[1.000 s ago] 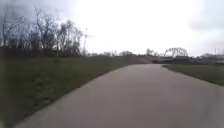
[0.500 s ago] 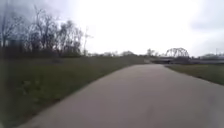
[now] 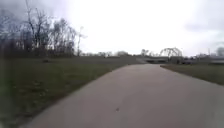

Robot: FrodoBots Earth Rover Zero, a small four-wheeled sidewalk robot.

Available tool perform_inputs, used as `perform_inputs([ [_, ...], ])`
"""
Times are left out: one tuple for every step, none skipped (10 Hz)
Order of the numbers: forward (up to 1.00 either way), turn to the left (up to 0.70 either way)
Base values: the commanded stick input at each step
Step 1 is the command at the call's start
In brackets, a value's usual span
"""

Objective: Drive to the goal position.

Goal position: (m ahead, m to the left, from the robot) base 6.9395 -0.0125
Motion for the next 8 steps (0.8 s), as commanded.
perform_inputs([
  [1.00, -0.37],
  [1.00, -0.38],
  [1.00, -0.34],
  [1.00, -0.18],
  [1.00, 0.00],
  [1.00, -0.06],
  [1.00, -0.24],
  [1.00, -0.33],
])
